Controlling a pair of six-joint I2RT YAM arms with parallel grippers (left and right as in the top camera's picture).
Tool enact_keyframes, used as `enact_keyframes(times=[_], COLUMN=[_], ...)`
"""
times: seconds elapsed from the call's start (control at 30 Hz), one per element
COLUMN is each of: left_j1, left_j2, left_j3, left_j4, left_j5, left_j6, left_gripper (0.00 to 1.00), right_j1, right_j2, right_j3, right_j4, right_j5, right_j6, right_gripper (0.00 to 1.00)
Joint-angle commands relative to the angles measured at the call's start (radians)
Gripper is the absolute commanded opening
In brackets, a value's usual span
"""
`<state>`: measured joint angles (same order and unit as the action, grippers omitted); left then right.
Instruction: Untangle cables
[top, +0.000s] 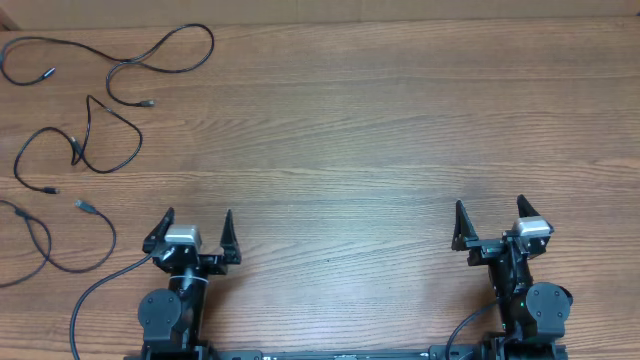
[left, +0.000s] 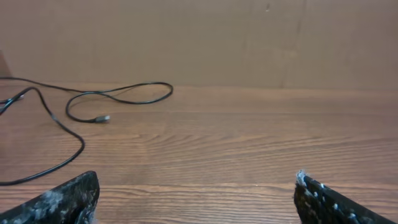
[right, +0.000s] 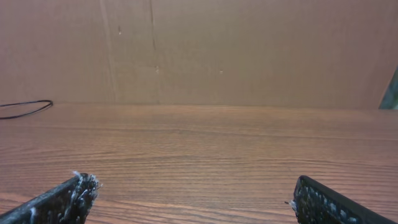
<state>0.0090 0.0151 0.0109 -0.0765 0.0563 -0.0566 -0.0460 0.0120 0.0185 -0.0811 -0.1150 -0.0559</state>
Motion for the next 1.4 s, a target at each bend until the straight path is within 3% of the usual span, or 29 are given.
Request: enact_keyframes(times=[0.0,0.17,0.33,0.87,1.23,1.3,1.37], left_j1=[0.006,0.006,0.003,0.004,0.005,0.005,0.005], left_j2=[-0.012,-0.012,-0.012,-0.012,-0.011,-0.011,-0.011], left_j3=[-0.007,-0.007,-0.007,-0.007,-0.007,-0.007,-0.007], left_j4=[-0.006,-0.005,-0.005,-0.001,-0.001,-0.001,-0.005], left_j5=[-0.056,-0.056,-0.039,-0.036,-0.119,-0.111,-0.079], left_j6=[0.000,0.004,0.115,0.122,-0.105,-0.081,0.016], left_gripper=[1.00,1.00,0.99,1.00,1.00,0.99,1.00], right_j1=[-0.005,-0.005,-0.005,-0.005,-0.005,-0.005,-0.005], right_j2=[-0.009,-0.009,-0.009,-0.009,-0.009,-0.009,-0.009], right_j3=[-0.010,-0.010,-0.010,-0.010,-0.010,-0.010,-0.010], right_j4=[0.005,0.005,0.005,0.005,0.005,0.005,0.005], right_j5=[0.009,0.009,0.009,0.009,0.009,0.009,0.009], right_j6=[0.003,0.003,0.003,0.003,0.003,0.003,0.003], right_gripper=[1.00,1.00,1.00,1.00,1.00,1.00,1.00])
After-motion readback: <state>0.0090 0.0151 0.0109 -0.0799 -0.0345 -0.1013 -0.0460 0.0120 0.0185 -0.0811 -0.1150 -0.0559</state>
